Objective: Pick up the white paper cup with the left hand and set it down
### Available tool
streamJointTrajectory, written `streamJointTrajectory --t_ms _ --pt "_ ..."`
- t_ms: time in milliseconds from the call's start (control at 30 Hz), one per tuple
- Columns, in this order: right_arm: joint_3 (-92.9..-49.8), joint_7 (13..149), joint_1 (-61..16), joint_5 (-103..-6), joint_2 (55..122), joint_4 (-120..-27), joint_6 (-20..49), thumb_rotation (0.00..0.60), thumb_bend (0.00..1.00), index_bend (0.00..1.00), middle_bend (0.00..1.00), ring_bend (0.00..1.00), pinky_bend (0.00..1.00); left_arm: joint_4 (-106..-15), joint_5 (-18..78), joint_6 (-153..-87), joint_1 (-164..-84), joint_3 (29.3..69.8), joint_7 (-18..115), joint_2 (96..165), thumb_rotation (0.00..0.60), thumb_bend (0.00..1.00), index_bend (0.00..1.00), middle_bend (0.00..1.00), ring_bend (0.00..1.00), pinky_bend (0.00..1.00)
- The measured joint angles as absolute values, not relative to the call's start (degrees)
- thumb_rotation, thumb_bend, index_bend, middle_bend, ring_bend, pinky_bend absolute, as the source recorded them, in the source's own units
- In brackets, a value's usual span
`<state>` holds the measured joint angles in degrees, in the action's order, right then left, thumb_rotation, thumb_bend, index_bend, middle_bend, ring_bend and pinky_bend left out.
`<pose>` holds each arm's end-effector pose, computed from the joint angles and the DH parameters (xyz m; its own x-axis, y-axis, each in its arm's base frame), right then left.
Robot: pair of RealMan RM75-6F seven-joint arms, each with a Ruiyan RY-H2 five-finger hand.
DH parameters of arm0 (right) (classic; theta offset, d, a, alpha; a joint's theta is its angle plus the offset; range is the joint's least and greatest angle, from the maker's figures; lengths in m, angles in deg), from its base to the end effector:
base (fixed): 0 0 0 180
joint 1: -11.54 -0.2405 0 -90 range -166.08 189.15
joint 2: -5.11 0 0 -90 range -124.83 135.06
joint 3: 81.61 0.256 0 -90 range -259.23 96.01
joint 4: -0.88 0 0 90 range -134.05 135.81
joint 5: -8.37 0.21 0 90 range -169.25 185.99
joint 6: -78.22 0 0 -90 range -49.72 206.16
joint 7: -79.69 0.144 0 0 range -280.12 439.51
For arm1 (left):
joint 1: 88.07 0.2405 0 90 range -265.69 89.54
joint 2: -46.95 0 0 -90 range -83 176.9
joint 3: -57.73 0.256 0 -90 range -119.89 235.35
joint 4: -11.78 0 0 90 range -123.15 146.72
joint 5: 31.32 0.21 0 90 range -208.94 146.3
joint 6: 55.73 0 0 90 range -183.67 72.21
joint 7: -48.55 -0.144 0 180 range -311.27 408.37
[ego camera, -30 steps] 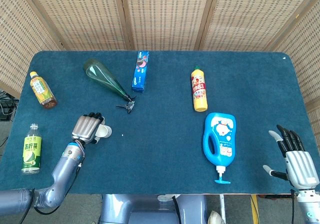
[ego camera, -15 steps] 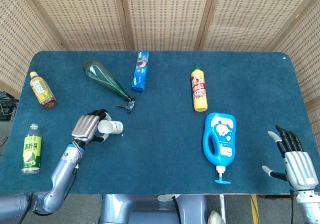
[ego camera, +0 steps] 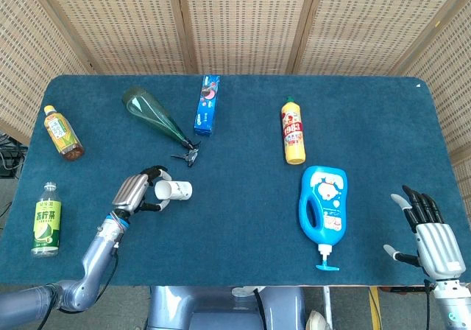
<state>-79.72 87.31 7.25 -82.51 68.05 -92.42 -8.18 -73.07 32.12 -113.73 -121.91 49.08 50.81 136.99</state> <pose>-0.2998 -0.1737 0.1599 0.2804 -0.0110 0.9598 -0.9567 -0.0849 0.2785 -0.1954 0.3118 -0.0204 0.0159 0.3748 0.9270 0.9942 -0.1042 0.0251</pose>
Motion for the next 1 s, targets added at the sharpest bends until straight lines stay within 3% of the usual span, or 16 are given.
streamJointTrajectory --t_ms 467,633,1000 --pt "-79.6 87.7 7.3 -82.4 67.9 -92.5 -8.3 0.6 0.0 0.0 0.0 0.0 0.0 -74.9 29.6 -110.7 -122.2 50.4 43.2 133.0 0.6 0.3 0.32 0.18 0.18 0.34" --pt "-79.6 87.7 7.3 -82.4 68.0 -92.4 -8.4 0.6 0.0 0.0 0.0 0.0 0.0 -76.7 28.6 -110.0 -122.3 51.1 40.1 131.0 0.6 0.29 0.21 0.09 0.13 0.3" --pt "-79.7 87.4 7.4 -82.8 68.2 -92.6 -8.6 0.6 0.0 0.0 0.0 0.0 0.0 -83.0 26.5 -110.4 -122.8 50.6 36.1 125.3 0.6 0.27 0.13 0.02 0.06 0.23"
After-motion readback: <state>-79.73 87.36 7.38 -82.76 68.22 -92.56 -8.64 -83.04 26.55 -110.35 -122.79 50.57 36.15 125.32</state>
